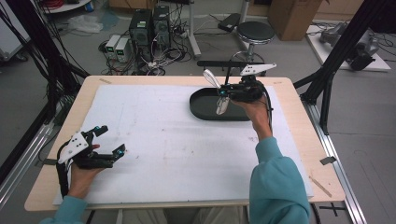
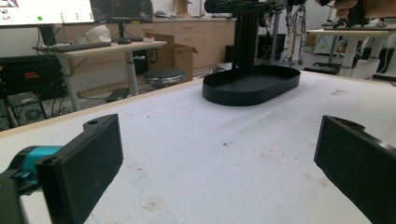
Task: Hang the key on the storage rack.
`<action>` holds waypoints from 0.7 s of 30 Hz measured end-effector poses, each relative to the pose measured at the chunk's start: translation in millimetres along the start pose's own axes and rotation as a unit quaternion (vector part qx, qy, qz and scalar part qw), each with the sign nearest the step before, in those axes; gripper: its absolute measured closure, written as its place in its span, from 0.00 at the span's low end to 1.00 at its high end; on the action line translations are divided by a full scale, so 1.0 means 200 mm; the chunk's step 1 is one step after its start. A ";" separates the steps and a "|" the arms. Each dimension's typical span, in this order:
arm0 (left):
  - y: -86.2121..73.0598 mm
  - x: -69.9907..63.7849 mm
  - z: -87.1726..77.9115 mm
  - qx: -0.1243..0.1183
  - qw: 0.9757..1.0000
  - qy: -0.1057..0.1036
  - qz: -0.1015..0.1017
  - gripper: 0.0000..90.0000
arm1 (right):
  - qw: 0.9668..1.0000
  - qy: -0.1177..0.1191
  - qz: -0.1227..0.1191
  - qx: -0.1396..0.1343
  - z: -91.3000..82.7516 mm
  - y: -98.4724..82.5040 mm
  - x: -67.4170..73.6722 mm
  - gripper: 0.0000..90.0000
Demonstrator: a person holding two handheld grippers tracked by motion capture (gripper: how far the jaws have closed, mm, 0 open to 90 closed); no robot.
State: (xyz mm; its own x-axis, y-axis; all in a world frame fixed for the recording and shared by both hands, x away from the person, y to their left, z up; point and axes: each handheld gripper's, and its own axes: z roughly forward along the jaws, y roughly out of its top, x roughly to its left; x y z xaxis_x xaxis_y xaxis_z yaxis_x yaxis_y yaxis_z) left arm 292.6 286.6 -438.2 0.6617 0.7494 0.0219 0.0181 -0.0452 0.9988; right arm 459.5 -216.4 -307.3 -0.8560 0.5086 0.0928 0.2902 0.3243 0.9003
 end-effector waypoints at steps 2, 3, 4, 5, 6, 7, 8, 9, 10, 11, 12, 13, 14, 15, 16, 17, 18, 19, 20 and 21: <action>-0.01 0.00 0.00 -0.001 1.000 0.002 -0.003 0.02 | 1.000 0.003 0.003 -0.001 0.02 0.01 -0.01 0.83; -0.01 0.00 0.00 0.001 1.000 0.006 0.000 0.02 | 1.000 0.000 0.003 0.000 0.02 0.02 -0.01 0.83; -0.01 0.00 0.00 0.000 1.000 0.008 0.002 0.02 | 1.000 -0.001 0.003 0.002 0.03 0.03 -0.02 0.83; -0.02 0.01 0.00 -0.003 1.000 0.005 -0.001 0.02 | 1.000 -0.003 0.005 0.003 0.04 0.03 -0.02 0.83; -0.02 0.01 0.00 -0.006 1.000 0.004 -0.004 0.02 | 1.000 -0.004 0.007 0.000 0.05 0.03 -0.03 0.83; -0.02 0.01 0.00 -0.004 1.000 0.004 0.002 0.02 | 1.000 -0.006 0.011 -0.001 0.06 0.03 -0.03 0.83; -0.02 0.01 0.00 -0.006 1.000 0.006 0.004 0.02 | 1.000 -0.009 0.014 -0.002 0.06 0.02 -0.04 0.83; -0.02 0.01 0.00 -0.007 1.000 0.006 0.004 0.02 | 1.000 -0.010 0.016 -0.004 0.07 0.02 -0.05 0.83; -0.03 0.01 0.00 -0.008 1.000 0.006 -0.001 0.02 | 1.000 -0.013 0.022 -0.003 0.08 0.02 -0.05 0.83; -0.03 0.01 0.00 -0.011 1.000 0.007 -0.005 0.02 | 1.000 -0.015 0.020 -0.005 0.08 0.01 -0.05 0.83; -0.04 0.02 0.00 -0.013 1.000 0.009 -0.006 0.02 | 1.000 -0.017 0.021 -0.006 0.08 0.01 -0.06 0.83; -0.04 0.02 0.00 -0.015 1.000 0.010 -0.007 0.02 | 1.000 -0.020 0.023 -0.008 0.08 0.01 -0.06 0.83; -0.05 0.02 0.00 -0.017 1.000 0.009 -0.010 0.02 | 0.999 -0.021 0.025 -0.012 0.08 0.01 -0.07 0.83; -0.05 0.02 0.00 -0.015 1.000 0.009 -0.012 0.02 | 0.999 -0.021 0.027 -0.014 0.08 0.00 -0.08 0.83; -0.06 0.02 0.00 -0.014 1.000 0.009 -0.010 0.02 | 0.999 -0.021 0.028 -0.017 0.08 0.00 -0.09 0.83; -0.06 0.02 0.00 -0.013 1.000 0.009 -0.012 0.02 | 0.999 -0.022 0.032 -0.013 0.07 0.00 -0.09 0.83; -0.07 0.03 0.00 -0.013 1.000 0.009 -0.011 0.02 | 0.999 -0.024 0.031 -0.012 0.07 -0.01 -0.10 0.83; -0.07 0.03 0.00 -0.014 1.000 0.009 -0.012 0.02 | 0.999 -0.027 0.033 -0.013 0.06 -0.01 -0.11 0.83; -0.08 0.03 0.00 -0.013 1.000 0.009 -0.014 0.02 | 0.999 -0.027 0.034 -0.015 0.06 -0.02 -0.12 0.83; -0.09 0.03 0.00 -0.013 1.000 0.011 -0.015 0.02 | 0.999 -0.030 0.034 -0.017 0.05 -0.02 -0.13 0.83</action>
State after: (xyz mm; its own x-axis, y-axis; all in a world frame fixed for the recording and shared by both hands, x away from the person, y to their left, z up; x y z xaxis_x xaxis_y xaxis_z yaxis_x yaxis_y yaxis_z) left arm 296.8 292.2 -455.3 0.6451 0.7640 -0.0081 0.0192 -0.0056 0.9998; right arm 485.4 -222.1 -317.8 -0.8073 0.5756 0.1303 0.3322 0.2608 0.9065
